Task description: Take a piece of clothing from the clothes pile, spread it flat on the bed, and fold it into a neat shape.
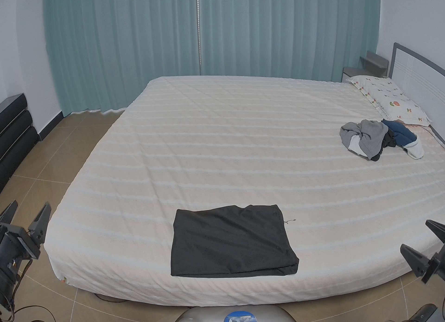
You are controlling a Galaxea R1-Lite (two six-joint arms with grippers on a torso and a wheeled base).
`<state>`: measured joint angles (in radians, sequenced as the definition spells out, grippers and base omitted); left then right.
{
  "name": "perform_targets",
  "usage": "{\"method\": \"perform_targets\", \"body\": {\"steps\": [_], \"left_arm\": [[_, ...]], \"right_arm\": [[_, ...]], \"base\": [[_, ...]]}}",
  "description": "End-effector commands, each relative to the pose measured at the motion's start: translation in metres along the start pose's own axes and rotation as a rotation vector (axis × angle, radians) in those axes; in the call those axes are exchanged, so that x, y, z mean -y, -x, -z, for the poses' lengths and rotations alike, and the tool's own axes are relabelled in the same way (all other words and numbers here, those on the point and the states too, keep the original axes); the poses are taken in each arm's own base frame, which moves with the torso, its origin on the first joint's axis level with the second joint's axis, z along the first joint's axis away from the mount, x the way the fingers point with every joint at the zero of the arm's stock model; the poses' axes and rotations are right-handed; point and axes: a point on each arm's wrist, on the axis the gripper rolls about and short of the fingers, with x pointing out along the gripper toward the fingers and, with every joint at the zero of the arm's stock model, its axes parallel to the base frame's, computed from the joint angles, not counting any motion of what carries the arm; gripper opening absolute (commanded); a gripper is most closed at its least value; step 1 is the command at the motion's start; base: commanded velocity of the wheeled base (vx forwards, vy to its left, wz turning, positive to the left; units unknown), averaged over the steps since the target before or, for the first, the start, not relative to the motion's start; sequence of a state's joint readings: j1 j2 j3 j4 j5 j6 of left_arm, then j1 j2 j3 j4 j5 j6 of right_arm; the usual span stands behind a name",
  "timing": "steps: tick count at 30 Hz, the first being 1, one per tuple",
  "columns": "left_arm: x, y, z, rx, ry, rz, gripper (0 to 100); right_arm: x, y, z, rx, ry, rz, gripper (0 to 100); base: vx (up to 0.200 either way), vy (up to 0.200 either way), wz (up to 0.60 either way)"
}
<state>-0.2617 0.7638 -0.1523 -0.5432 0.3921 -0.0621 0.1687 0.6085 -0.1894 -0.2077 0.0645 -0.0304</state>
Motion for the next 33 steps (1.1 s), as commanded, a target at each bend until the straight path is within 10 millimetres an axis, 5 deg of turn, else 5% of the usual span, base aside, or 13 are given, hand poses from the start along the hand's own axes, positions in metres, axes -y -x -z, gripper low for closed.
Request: {"method": "perform_targets", "body": {"steps": [1, 8, 17, 27, 33], "left_arm": [[-0.032, 0.081, 0.012, 0.110, -0.037, -0.116, 100], [-0.038, 0.099, 0.033, 0.106, -0.098, -0.142, 100], [-0.037, 0.091, 0.057, 0.016, -0.103, -0.153, 100], [-0.033, 0.090, 0.046, 0.003, -0.109, -0.237, 100], [-0.034, 0.095, 0.075, 0.040, -0.116, -0.206, 100]], "right_arm": [[-0.007, 0.097, 0.016, 0.114, 0.085, 0.119, 100], [-0.006, 0.089, 0.031, 0.056, 0.058, 0.195, 100], [-0.003, 0.074, 0.054, -0.038, 0.061, 0.305, 100], [-0.003, 0.077, 0.052, -0.049, 0.057, 0.472, 100], [-0.008, 0.077, 0.074, -0.024, 0.032, 0.499, 100]], "base": [[0.000, 0.000, 0.00], [0.000, 0.000, 0.00], [0.000, 0.000, 0.00], [0.000, 0.000, 0.00], [0.000, 0.000, 0.00]]}}
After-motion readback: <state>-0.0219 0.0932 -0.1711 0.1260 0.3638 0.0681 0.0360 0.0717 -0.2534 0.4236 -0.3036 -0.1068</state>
